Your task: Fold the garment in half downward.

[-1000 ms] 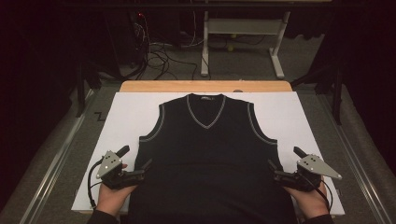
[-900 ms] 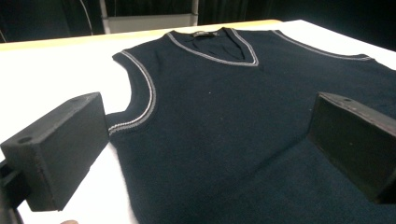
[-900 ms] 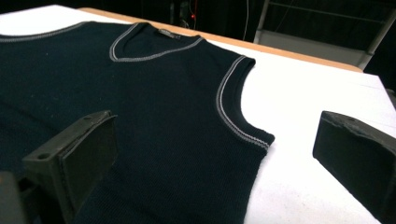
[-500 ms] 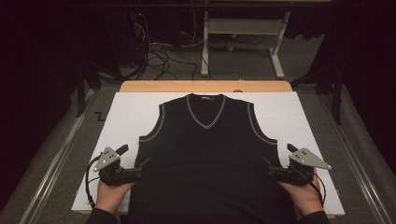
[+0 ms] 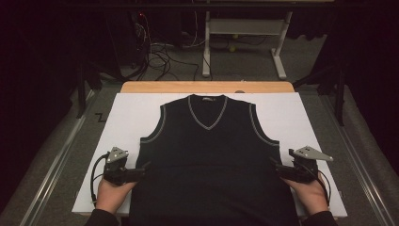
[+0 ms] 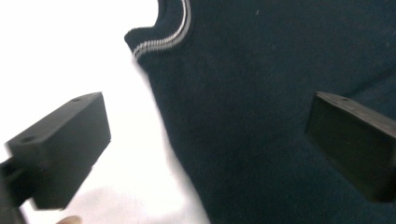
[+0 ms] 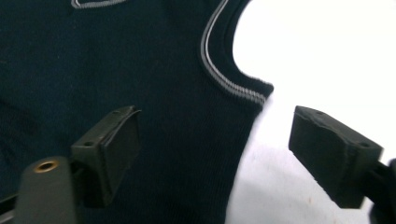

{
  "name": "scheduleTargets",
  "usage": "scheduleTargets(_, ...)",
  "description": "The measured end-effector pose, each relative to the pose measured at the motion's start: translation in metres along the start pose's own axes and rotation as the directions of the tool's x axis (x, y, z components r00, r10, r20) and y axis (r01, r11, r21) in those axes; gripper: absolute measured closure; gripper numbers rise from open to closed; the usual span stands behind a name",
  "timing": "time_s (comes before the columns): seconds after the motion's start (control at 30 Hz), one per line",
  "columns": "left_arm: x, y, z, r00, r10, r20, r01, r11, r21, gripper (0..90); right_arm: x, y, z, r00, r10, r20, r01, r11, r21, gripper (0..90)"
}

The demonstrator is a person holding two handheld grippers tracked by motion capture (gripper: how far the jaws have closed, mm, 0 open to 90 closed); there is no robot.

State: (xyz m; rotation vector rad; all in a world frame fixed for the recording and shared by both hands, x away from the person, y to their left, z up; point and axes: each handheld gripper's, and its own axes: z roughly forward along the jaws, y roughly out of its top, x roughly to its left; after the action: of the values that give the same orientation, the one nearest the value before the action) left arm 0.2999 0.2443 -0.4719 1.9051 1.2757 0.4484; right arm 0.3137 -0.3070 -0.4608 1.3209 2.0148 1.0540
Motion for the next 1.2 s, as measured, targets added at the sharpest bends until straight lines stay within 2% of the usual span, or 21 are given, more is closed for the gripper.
scheduleTargets(0.13,0.001,-0.001,0.002,0.9997,0.007,-0.022,-0.006,0.9992,0.041,1.3,0.001,-0.003,-0.001,0.9999,0.014,-0.001,-0.014,0.999,0.035,21.7)
scheduleTargets(0.17,0.002,-0.001,0.003,1.0000,-0.002,0.003,0.002,0.9988,0.048,5.0,0.001,-0.004,-0.001,1.0000,0.008,-0.002,-0.008,0.999,0.050,22.5)
scheduleTargets(0.2,0.002,-0.001,0.003,1.0000,-0.002,0.003,0.002,0.9988,0.048,7.6,0.001,-0.004,-0.001,1.0000,0.008,-0.002,-0.008,0.999,0.050,22.5)
scheduleTargets(0.23,0.003,-0.002,0.004,0.9998,-0.011,0.018,0.010,0.9983,0.057,9.3,0.000,-0.004,0.001,0.9999,0.015,-0.003,-0.015,0.997,0.073,22.9)
scheduleTargets(0.33,0.004,-0.001,0.006,0.9996,-0.022,0.018,0.021,0.9964,0.082,13.5,0.000,-0.004,0.005,0.9998,0.017,0.013,-0.019,0.992,0.124,24.4)
scheduleTargets(0.47,0.006,-0.001,0.008,0.9990,-0.029,0.035,0.026,0.9955,0.091,20.3,0.001,-0.005,0.010,0.9996,0.026,-0.007,-0.025,0.989,0.149,26.2)
scheduleTargets(0.57,0.004,-0.002,0.009,0.9982,-0.007,0.059,0.000,0.9939,0.110,27.2,0.002,-0.004,0.010,0.9998,0.020,-0.008,-0.018,0.989,0.150,27.8)
scheduleTargets(0.63,0.003,-0.002,0.011,0.9981,-0.003,0.061,-0.005,0.9927,0.120,31.3,0.002,-0.004,0.011,0.9997,0.024,-0.001,-0.023,0.988,0.150,29.8)
scheduleTargets(0.7,0.000,-0.001,0.012,0.9988,0.018,0.045,-0.024,0.9923,0.122,33.6,0.002,-0.003,0.012,0.9996,0.027,-0.005,-0.026,0.989,0.148,31.2)
scheduleTargets(0.77,-0.005,0.000,0.016,0.9974,0.066,0.028,-0.069,0.9892,0.129,39.7,0.005,0.000,0.017,0.9999,0.010,0.000,-0.010,0.988,0.155,35.0)
scheduleTargets(0.8,-0.005,0.000,0.016,0.9974,0.066,0.028,-0.069,0.9892,0.129,41.2,0.005,0.000,0.017,0.9999,0.010,0.000,-0.010,0.988,0.155,35.0)
scheduleTargets(0.87,-0.007,0.000,0.017,0.9967,0.074,0.034,-0.077,0.9887,0.129,42.4,0.009,0.002,0.020,0.9999,-0.013,0.002,0.012,0.988,0.154,40.8)
scheduleTargets(0.9,-0.007,0.000,0.017,0.9969,0.069,0.036,-0.073,0.9890,0.129,44.4,0.011,0.003,0.021,0.9998,-0.016,-0.010,0.018,0.988,0.154,47.7)
scheduleTargets(0.93,-0.007,0.000,0.017,0.9969,0.069,0.036,-0.073,0.9890,0.129,45.8,0.011,0.003,0.021,0.9998,-0.016,-0.010,0.018,0.988,0.154,47.7)
scheduleTargets(0.97,-0.007,0.000,0.017,0.9968,0.069,0.039,-0.074,0.9891,0.128,47.7,0.010,0.004,0.023,0.9996,-0.021,-0.021,0.024,0.988,0.155,54.1)
scheduleTargets(1.03,-0.007,0.001,0.017,0.9969,0.064,0.046,-0.070,0.9894,0.127,51.3,0.009,0.005,0.023,0.9993,-0.020,-0.031,0.024,0.988,0.153,60.4)
scheduleTargets(1.07,-0.007,0.001,0.017,0.9969,0.064,0.046,-0.070,0.9894,0.127,52.5,0.009,0.005,0.023,0.9993,-0.020,-0.031,0.024,0.988,0.153,60.4)
scheduleTargets(1.17,-0.005,0.001,0.017,0.9968,0.059,0.053,-0.065,0.9898,0.126,59.3,0.008,0.006,0.023,0.9985,-0.025,-0.049,0.032,0.988,0.154,75.4)
scheduleTargets(1.2,-0.003,0.002,0.018,0.9962,0.053,0.069,-0.061,0.9903,0.125,62.7,0.008,0.006,0.024,0.9977,-0.028,-0.061,0.037,0.988,0.153,79.2)
